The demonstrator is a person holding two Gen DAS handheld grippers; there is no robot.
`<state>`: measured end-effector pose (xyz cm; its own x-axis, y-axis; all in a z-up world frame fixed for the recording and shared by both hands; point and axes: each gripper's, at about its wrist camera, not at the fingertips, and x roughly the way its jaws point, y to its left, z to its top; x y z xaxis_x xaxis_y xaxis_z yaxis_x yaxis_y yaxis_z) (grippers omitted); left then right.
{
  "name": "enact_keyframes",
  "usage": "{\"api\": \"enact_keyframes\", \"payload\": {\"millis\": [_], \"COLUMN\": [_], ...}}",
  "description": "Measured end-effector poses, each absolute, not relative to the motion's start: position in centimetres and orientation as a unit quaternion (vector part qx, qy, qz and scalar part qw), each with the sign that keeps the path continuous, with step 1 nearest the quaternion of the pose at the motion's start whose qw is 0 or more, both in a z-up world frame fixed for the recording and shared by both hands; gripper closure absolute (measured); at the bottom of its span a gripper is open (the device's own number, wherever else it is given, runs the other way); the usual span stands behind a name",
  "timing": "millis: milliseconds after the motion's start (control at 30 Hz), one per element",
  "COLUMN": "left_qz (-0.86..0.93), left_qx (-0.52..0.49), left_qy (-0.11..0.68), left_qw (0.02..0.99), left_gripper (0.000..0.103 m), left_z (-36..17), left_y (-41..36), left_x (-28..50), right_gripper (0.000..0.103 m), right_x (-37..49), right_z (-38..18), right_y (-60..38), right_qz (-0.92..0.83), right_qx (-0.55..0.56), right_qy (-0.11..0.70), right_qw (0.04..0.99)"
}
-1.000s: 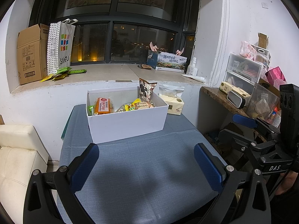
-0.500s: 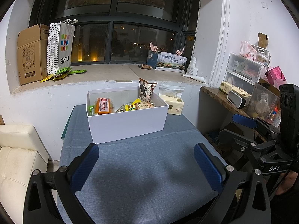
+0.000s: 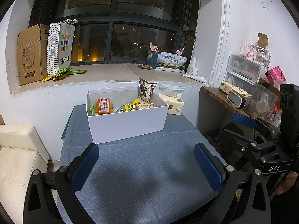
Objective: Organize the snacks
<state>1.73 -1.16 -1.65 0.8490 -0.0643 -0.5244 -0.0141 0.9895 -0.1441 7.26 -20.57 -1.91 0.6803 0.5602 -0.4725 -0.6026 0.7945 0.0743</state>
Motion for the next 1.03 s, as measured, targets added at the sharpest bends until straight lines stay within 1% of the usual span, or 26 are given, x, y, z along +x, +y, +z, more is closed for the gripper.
{"api": "enact_keyframes", "payload": {"millis": [1033], "left_qz": [-0.019], "left_qx": [-0.068], "left_qy": [0.273], "left_qw": [0.959], "left_gripper": [0.000], "left_z": [-1.69], "left_y": [-1.12], "left_x": [1.39], "right_gripper": [0.000], "right_x": [7.38], "right_z": [-1.78], "right_y": [-20.60], "right_qz": [0.320], "right_qx": [-0.044], "right_qy": [0.242], "right_qw": [0.915]}}
